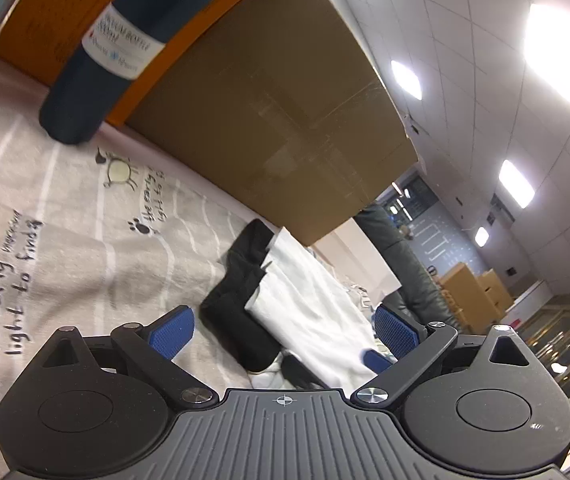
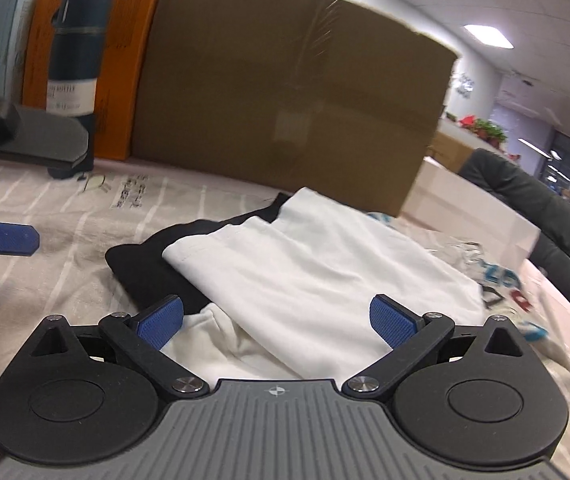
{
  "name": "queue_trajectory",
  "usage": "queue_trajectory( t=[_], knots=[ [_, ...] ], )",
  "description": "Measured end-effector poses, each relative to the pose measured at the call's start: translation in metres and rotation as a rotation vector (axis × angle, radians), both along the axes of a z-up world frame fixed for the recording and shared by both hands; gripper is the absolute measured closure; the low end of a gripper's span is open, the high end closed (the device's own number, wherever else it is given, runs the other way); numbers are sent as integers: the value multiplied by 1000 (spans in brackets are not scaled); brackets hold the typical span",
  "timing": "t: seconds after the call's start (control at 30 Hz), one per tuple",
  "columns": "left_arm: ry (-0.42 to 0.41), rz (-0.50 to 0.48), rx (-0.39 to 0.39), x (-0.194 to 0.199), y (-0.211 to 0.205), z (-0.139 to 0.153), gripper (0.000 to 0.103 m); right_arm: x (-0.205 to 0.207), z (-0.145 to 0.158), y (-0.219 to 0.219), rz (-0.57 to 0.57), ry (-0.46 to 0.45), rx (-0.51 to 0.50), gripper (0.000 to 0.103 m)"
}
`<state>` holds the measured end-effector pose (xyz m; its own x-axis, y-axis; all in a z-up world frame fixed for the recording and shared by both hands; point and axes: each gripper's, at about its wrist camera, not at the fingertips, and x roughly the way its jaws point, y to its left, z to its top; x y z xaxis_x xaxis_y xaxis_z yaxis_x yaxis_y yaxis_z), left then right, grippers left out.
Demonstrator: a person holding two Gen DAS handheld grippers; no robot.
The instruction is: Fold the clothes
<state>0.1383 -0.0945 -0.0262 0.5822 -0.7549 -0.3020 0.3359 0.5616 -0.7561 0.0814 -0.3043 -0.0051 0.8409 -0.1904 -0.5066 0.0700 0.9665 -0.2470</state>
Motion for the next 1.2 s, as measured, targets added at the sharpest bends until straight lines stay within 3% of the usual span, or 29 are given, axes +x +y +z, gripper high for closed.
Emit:
queue_trajectory(
  t=[0.2,0.3,0.37,0.47,0.67,0.7,0.73,0.8,0.83,0.93,1.2],
  knots=[
    [50,3,-11,12,-7,-9,4,30,-5,-7,-67,21,35,5],
    [81,-17,-35,19,-14,-14,4,34,-8,-15,-61,15,121,34],
    [90,-34,-42,23,-20,-17,4,34,-7,-24,-64,-1,198,73],
    [80,-59,-29,27,-32,-19,4,22,1,-51,-106,-62,366,94],
    [34,-112,16,35,-67,-20,5,-6,7,-114,-199,-221,713,97],
    [19,-110,38,36,-74,-21,12,-10,6,-123,-210,-246,762,97],
    [5,-107,61,36,-81,-21,21,-15,5,-132,-222,-271,812,97],
    [-5,-105,137,37,-94,-25,85,-23,5,-144,-237,-321,872,98],
    [-15,-92,169,37,-97,-28,98,-26,5,-149,-242,-342,892,98],
    [-74,-71,168,30,-92,-24,99,-33,8,-156,-238,-396,938,98],
    [-291,-61,101,-11,-66,25,100,-61,41,-164,-130,-544,1034,98]
  ],
)
